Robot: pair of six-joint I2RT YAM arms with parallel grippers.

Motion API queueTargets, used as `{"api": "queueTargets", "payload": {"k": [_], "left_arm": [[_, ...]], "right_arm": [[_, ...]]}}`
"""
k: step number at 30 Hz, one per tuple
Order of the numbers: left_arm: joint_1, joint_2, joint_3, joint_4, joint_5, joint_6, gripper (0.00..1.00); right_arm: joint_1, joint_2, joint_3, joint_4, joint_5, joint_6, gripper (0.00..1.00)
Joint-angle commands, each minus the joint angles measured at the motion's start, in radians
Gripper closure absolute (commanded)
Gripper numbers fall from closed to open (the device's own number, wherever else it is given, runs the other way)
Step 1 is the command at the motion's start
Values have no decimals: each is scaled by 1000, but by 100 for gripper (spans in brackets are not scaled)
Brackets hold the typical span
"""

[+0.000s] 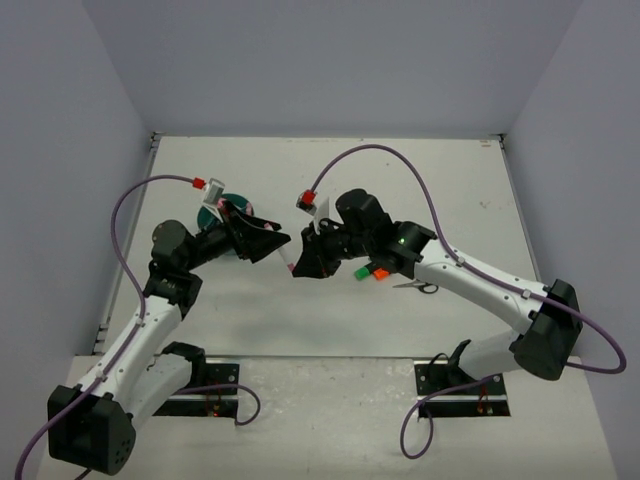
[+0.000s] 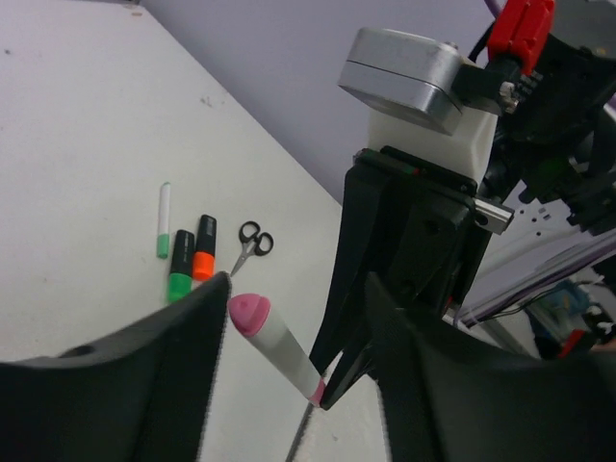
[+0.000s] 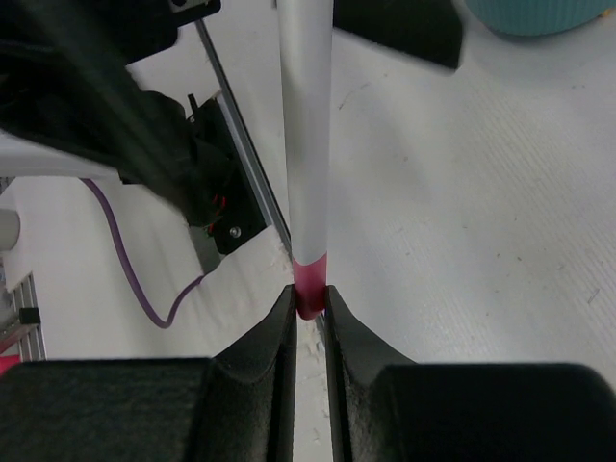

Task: Sort the stationery into containers
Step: Pick up the pen from the center of the board, then place the pen in the storage box.

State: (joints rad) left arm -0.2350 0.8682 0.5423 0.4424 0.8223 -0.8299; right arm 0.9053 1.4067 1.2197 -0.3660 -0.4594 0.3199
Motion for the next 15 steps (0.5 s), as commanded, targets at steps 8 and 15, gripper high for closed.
{"api": "queueTargets", "payload": {"k": [8, 15], "left_arm": [[-50, 36, 69, -4, 23, 11, 100], [-49, 97, 344, -454, -355, 255, 100]], "right_arm": [[6, -59, 22, 46, 29, -13, 94], [4, -152, -80, 41, 439, 103, 1]]}}
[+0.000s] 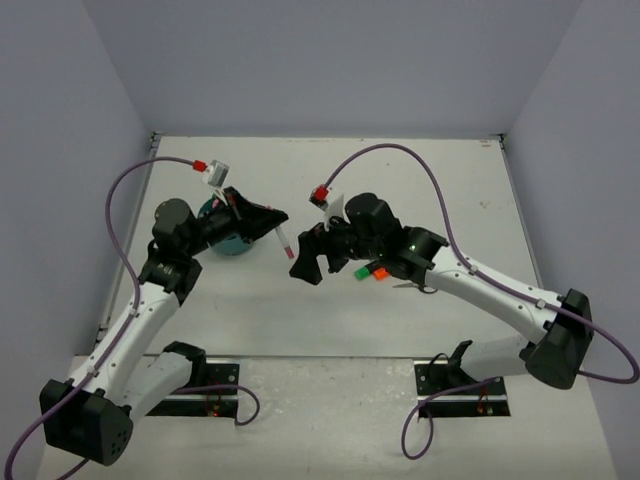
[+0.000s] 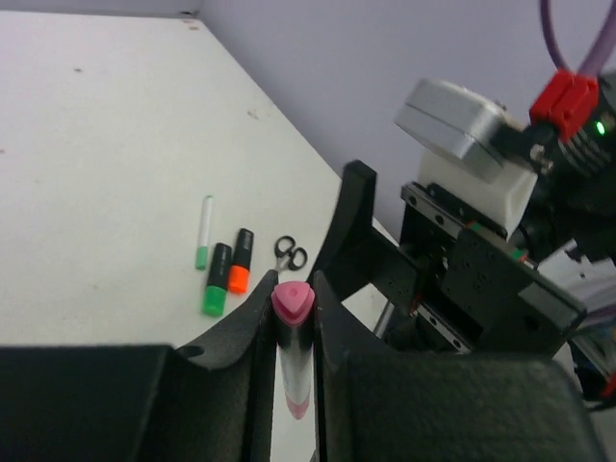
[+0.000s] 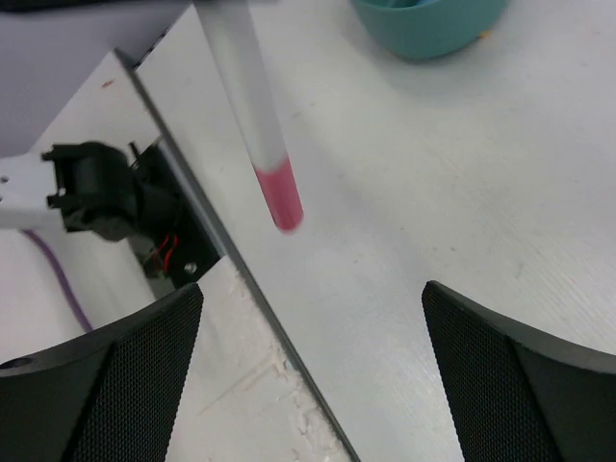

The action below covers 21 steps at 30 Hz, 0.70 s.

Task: Sort the stationery into containers
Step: Place the pen in the storage box.

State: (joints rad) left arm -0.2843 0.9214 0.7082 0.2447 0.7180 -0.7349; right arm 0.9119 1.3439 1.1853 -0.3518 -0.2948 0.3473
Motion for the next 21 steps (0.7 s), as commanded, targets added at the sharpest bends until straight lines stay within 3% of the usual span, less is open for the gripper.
{"api": "queueTargets", "payload": {"k": [1, 4, 8, 10, 16, 21], "left_arm": [[0, 80, 216, -325, -369, 173, 100], [3, 170, 326, -397, -671, 190, 100], [8, 291, 387, -366, -981, 172, 100], [23, 341, 389, -264, -1102, 180, 100], [161, 476, 367, -34, -990, 137, 100], [194, 536, 279, 126, -944, 89, 100]], "right_arm": [[-2, -120, -73, 15, 361, 107, 1], [-3, -186, -145, -16, 537, 198, 1], [-3, -279, -251, 24, 564, 210, 1], [-2, -297, -282, 22, 560, 208, 1], [-1, -384, -377, 46, 500, 235, 1], [-2, -449, -420, 39, 484, 237, 1]]}}
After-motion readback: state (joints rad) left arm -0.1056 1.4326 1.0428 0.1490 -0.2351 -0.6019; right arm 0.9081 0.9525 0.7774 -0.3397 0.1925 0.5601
